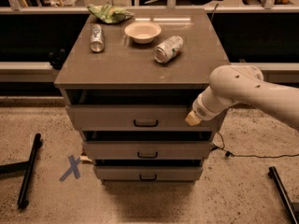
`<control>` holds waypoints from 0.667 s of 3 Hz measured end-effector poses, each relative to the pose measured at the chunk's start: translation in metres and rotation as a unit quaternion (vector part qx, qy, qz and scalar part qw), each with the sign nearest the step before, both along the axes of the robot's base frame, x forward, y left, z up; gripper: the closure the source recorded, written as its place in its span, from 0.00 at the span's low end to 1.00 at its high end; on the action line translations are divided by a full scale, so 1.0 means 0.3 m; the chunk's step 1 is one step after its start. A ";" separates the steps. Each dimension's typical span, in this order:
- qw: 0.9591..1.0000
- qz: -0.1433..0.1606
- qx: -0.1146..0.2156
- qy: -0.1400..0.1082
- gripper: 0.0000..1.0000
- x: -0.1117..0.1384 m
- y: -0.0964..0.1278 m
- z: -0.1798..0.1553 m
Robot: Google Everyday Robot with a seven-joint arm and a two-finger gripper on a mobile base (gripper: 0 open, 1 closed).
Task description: Close top drawer
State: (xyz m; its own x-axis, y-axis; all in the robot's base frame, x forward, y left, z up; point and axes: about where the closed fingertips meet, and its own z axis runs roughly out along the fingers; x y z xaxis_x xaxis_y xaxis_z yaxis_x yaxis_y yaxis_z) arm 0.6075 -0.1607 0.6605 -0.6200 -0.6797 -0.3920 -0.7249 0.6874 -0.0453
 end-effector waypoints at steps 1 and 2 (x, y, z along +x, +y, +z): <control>1.000 -0.010 -0.001 -0.009 1.00 -0.062 -0.017 0.014; 0.999 -0.027 0.008 -0.023 1.00 -0.192 -0.050 0.048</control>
Offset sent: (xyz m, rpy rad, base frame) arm -0.1234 -0.0397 0.0253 0.0318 -0.0723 -0.1145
